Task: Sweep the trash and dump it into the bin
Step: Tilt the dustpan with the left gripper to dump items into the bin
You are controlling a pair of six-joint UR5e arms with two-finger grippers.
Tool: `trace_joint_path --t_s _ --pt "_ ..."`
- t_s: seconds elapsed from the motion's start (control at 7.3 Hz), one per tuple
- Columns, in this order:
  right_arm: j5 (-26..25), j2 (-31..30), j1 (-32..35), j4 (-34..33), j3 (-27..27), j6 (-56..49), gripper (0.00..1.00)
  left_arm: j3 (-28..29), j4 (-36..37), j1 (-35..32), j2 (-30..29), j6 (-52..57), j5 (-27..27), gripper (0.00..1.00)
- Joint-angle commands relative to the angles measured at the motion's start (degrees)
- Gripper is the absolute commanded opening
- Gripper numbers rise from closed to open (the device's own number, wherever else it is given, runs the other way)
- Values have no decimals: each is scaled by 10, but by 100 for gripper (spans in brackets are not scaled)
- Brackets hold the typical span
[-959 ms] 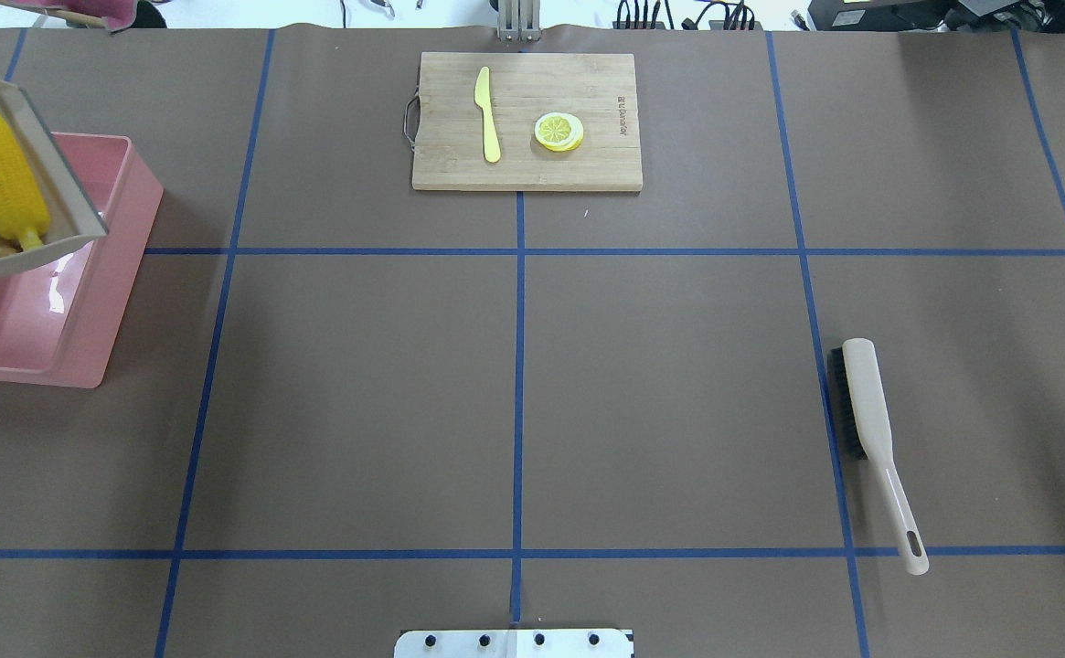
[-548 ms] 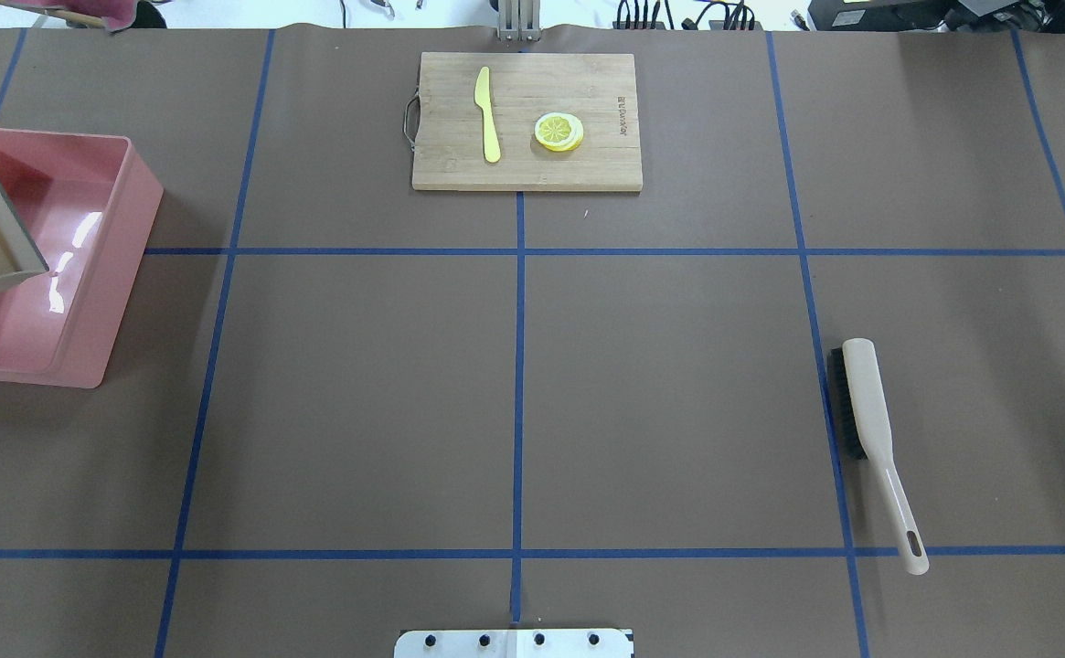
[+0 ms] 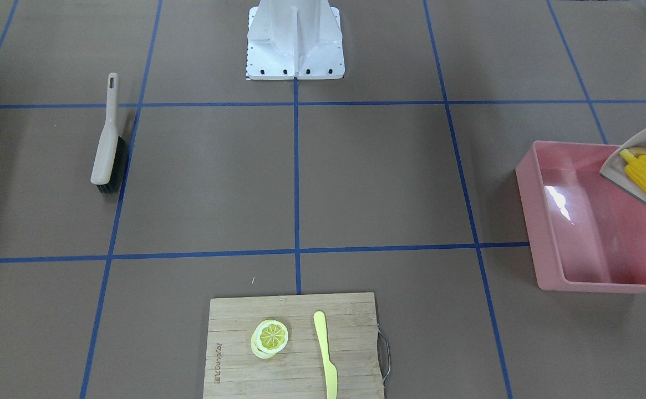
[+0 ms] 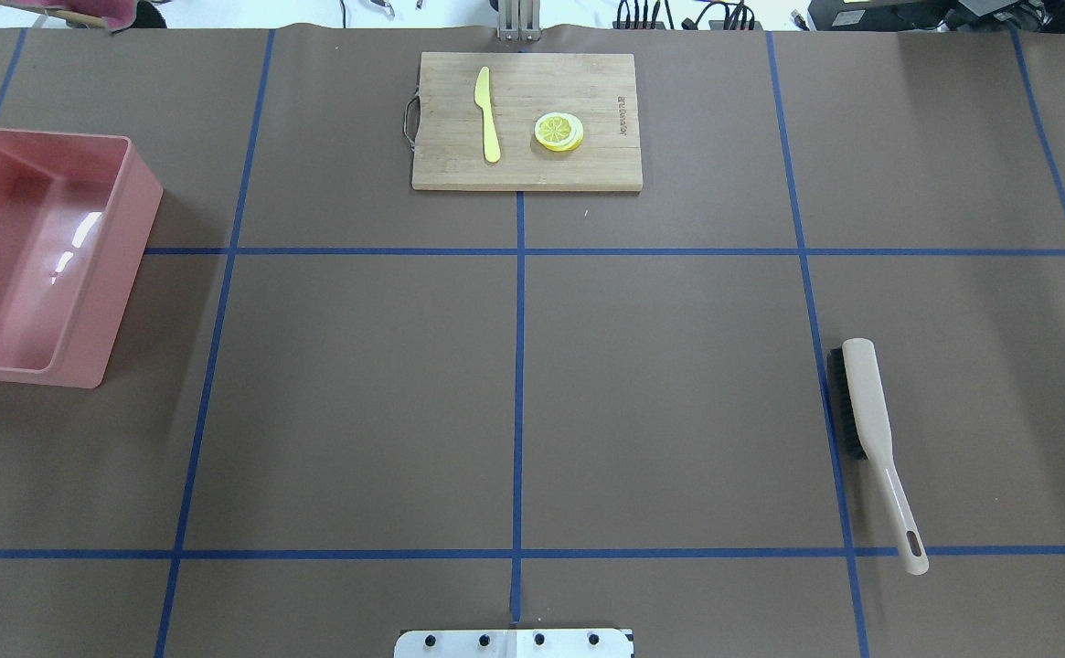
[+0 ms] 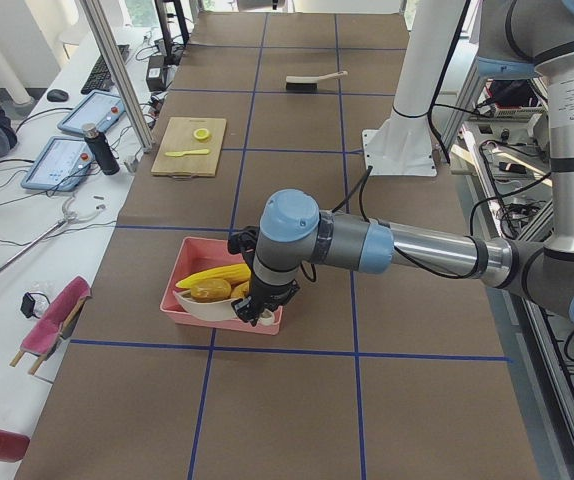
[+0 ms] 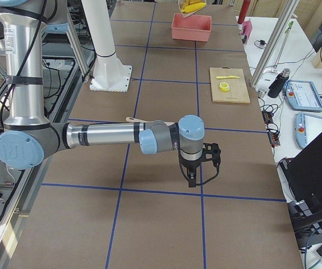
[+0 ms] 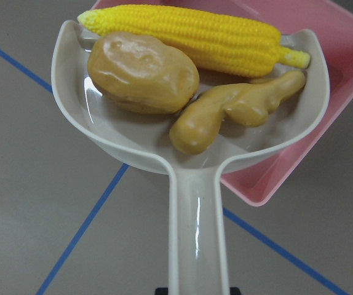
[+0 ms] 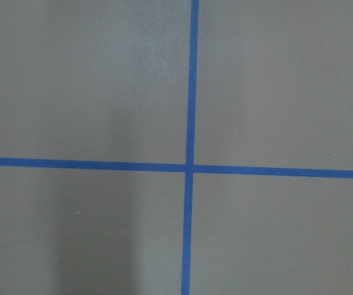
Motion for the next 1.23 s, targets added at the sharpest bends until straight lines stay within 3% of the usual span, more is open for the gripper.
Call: trace_joint_path --t_s 0.0,0.41,0.55,0.82,1.1 --pt "17 -7 28 -4 -5 -30 100 -35 29 -7 -12 30 85 0" --pt "14 -14 39 -4 -4 -42 100 -54 43 -4 -12 53 110 0" --pt "13 -15 39 -4 -5 -39 100 -53 42 -4 -14 81 94 0" --pt "19 -16 40 0 -18 -44 100 -39 40 6 -27 77 -65 0" --pt "21 -19 40 0 -18 -40 100 -38 5 81 -50 58 -151 0"
